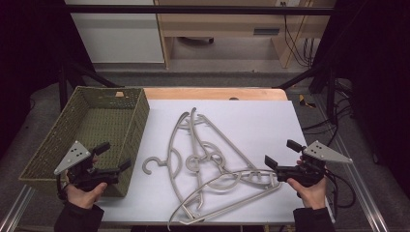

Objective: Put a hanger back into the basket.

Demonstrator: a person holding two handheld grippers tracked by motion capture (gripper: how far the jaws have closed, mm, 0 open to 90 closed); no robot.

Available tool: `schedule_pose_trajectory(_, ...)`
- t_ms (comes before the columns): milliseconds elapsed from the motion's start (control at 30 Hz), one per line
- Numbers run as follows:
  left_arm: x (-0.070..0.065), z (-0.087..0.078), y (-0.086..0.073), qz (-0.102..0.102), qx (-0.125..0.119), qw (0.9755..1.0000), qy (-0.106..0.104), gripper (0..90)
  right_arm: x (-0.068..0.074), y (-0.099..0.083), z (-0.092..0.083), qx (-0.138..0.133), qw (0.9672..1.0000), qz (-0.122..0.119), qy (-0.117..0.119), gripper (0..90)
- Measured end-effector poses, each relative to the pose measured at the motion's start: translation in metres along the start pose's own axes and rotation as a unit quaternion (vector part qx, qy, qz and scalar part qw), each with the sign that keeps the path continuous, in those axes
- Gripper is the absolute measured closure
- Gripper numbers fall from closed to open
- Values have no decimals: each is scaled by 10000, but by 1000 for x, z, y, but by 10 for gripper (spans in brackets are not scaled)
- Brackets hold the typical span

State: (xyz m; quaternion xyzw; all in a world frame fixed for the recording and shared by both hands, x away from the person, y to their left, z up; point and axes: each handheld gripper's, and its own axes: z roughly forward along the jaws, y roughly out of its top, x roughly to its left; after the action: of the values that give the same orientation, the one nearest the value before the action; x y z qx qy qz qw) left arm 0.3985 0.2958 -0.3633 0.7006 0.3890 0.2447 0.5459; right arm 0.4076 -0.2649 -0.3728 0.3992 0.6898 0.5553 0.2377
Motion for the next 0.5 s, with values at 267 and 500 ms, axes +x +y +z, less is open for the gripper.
schedule_pose_trajectory(267,-5,2,0,19,2,10000,-16,38,0,0,0,2,10000,21,21,3)
schedule_pose_trajectory(500,-22,4,6,207,84,9996,-192,41,4,2,1,66,9999,-21,84,5)
